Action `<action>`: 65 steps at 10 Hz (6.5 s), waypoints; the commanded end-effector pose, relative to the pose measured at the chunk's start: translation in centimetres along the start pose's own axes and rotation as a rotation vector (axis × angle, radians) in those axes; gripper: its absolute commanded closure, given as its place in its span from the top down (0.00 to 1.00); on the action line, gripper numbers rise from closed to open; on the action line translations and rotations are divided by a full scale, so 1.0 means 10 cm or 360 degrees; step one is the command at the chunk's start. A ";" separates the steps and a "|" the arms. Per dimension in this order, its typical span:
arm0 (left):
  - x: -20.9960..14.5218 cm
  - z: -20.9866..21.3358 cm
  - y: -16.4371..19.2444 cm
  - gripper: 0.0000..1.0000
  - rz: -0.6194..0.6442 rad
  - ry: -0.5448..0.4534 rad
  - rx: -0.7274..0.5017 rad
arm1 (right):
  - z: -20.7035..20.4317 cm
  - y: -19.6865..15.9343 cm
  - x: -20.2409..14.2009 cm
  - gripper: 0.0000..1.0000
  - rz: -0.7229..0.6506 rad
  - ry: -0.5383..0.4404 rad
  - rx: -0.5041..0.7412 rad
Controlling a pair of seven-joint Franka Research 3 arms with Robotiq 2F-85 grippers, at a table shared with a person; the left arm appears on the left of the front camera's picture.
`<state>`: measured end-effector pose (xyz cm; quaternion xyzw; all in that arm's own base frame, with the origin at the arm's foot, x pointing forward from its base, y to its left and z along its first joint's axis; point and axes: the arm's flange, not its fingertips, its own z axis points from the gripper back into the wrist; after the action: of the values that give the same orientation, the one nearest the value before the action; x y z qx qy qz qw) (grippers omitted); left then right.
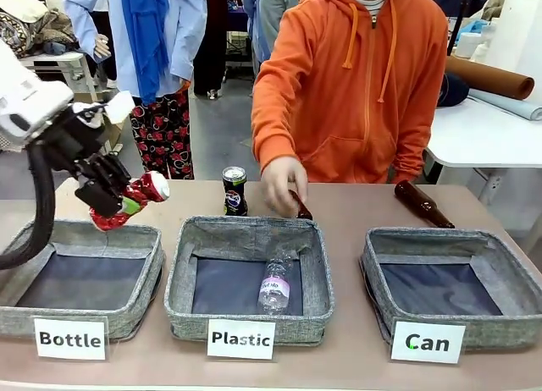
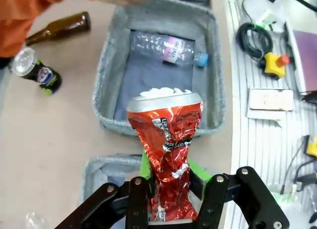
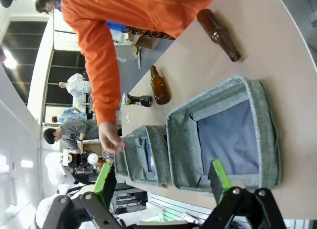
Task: Sort the can waste into the basket.
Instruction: Pick up the can waste from the table and place it in the right Fabric basket.
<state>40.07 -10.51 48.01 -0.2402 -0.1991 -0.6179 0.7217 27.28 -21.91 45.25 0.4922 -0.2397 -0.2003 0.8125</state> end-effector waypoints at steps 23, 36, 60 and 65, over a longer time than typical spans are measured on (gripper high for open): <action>3.64 -3.40 -0.96 1.00 -0.0283 -0.0143 -0.0129 | 1.98 -0.43 -0.37 1.00 -0.0001 -0.0154 -0.0162; 3.36 -2.26 -0.83 0.88 -0.0493 0.0078 0.0054 | 0.15 0.13 -0.33 1.00 0.0145 0.0366 0.0111; -0.06 0.79 0.02 0.88 0.1099 -0.0672 -0.0290 | -1.37 1.07 -0.65 1.00 0.0132 0.0625 -0.0004; -2.38 0.96 0.19 0.88 0.2574 -0.2044 -0.0693 | -1.76 1.03 -0.72 1.00 0.0007 0.0775 0.0530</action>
<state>37.37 14.16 42.30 -0.5825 -0.1236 -0.0805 0.7993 34.13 -0.04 47.98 0.6262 -0.0533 -0.0347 0.7770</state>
